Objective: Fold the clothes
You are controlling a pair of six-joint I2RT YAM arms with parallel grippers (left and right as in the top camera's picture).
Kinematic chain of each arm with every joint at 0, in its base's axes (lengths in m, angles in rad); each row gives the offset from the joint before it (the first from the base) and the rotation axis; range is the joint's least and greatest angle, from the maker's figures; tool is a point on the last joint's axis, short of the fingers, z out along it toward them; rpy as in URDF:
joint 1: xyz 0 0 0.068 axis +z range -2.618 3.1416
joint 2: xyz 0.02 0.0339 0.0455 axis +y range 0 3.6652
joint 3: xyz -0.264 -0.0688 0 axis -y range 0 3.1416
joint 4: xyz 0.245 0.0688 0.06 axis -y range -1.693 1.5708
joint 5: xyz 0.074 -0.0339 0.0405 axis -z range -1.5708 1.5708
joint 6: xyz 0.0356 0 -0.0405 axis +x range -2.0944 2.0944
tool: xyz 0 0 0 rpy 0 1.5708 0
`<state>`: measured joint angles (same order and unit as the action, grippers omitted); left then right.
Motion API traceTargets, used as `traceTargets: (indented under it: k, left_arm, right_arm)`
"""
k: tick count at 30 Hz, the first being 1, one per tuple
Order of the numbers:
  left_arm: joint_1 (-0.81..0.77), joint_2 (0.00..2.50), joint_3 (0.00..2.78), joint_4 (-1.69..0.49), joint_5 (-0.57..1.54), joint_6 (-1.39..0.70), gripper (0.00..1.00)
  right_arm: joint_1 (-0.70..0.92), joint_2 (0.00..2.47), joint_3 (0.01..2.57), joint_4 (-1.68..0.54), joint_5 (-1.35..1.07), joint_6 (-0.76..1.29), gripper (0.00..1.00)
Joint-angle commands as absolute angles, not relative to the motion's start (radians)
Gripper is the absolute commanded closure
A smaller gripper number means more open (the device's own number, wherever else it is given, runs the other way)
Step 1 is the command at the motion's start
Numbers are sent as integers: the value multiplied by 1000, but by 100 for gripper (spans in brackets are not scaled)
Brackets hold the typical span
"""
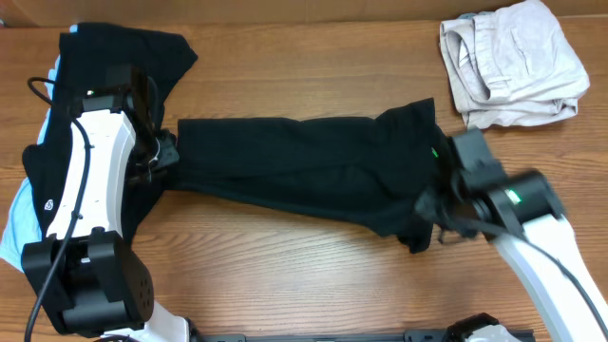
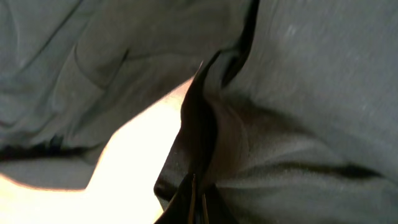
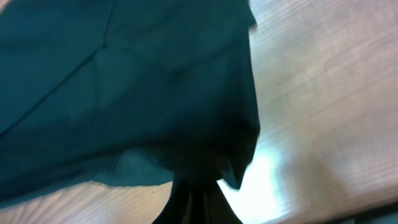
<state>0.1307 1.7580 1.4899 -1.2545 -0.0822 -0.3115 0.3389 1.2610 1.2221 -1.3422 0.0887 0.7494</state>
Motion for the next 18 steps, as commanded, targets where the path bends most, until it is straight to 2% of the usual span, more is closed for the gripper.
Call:
traceTargets:
  k: [1, 10, 18]
  left_arm:
    - [125, 1754, 1441, -1198, -52, -322, 96]
    - [124, 1758, 1288, -900, -55, -323, 96]
    - [124, 1786, 1272, -759, -55, -322, 96]
  right_arm:
    - [283, 1382, 1232, -1256, 135, 648, 96]
    - [93, 1567, 1232, -929, 129, 468, 96]
    - [44, 1575, 1232, -709, 76, 374, 96]
